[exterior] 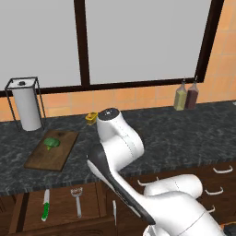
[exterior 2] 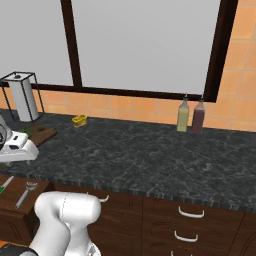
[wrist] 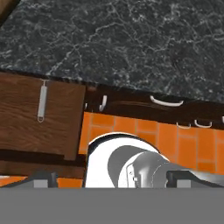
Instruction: Place the appropriate cutting tool for cutting the broccoli skin on the cutting board.
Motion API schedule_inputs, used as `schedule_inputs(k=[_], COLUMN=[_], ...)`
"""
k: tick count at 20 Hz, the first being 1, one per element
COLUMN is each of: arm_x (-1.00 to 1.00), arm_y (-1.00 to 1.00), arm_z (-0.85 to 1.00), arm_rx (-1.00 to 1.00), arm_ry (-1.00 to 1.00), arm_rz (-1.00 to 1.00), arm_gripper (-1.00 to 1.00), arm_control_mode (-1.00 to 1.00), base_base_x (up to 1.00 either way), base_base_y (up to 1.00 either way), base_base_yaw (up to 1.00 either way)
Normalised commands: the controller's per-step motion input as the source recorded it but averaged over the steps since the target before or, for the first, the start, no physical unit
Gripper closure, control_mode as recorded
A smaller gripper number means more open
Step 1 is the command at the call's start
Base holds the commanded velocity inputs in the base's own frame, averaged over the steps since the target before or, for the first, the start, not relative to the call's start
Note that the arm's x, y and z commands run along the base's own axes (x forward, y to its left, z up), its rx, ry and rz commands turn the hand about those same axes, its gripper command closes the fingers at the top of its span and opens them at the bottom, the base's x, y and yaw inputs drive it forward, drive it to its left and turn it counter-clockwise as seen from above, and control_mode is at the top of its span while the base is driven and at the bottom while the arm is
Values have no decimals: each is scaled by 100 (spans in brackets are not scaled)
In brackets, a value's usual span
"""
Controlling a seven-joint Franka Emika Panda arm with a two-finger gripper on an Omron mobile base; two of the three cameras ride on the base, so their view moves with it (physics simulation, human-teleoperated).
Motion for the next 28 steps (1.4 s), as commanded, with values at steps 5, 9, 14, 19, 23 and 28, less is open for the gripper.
schedule_inputs(k=[5, 9, 14, 19, 23, 28], arm_x=[-25, 13, 36, 29, 0, -1], arm_y=[100, 96, 60, 47, 39, 17], arm_z=[-74, -77, -76, -66, -58, -52], arm_rx=[-5, 0, 0, 0, 0, 2], arm_ry=[2, 4, 13, 19, 17, 6], arm_rz=[3, 1, 0, 0, 0, 0], arm_gripper=[-100, -100, -100, -100, -100, -100], arm_control_mode=[-100, -100, -100, -100, -100, -100], base_base_x=[0, 0, 0, 0, 0, 0], base_base_y=[0, 0, 0, 0, 0, 0], base_base_yaw=[0, 0, 0, 0, 0, 0])
